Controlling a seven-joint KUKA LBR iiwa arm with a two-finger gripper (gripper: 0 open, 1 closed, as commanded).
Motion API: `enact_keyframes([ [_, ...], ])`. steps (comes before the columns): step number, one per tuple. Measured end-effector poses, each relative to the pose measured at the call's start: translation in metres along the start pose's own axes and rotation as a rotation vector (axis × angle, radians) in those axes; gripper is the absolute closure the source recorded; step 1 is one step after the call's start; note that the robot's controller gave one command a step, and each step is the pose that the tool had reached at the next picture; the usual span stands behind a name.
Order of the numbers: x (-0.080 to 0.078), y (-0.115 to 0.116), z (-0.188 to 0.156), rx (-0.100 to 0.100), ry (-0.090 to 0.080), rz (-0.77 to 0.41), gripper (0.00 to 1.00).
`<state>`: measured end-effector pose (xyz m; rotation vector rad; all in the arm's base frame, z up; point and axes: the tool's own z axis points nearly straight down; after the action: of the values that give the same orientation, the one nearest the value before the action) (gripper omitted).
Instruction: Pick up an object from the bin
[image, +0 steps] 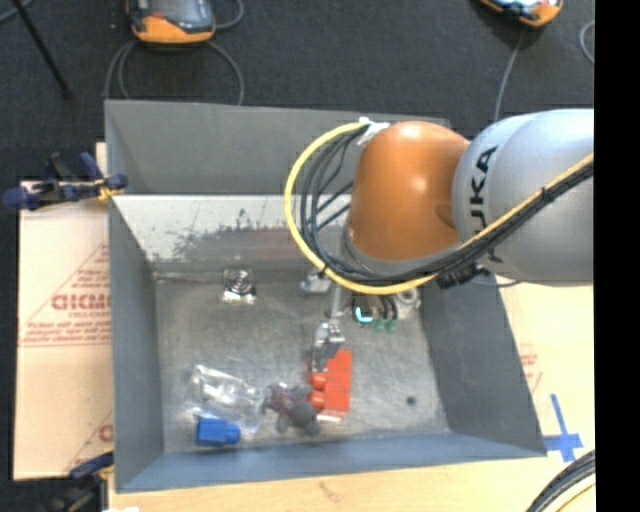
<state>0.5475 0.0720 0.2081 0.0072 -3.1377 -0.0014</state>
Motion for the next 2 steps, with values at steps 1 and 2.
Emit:
enact_keyframes([
  [1, 0.001, 0.082, 0.118, -0.002, -0.014, -0.004, 0.00],
  [2, 0.008, 0.096, 0.107, -0.002, -0.011, 0.039, 0.00],
])
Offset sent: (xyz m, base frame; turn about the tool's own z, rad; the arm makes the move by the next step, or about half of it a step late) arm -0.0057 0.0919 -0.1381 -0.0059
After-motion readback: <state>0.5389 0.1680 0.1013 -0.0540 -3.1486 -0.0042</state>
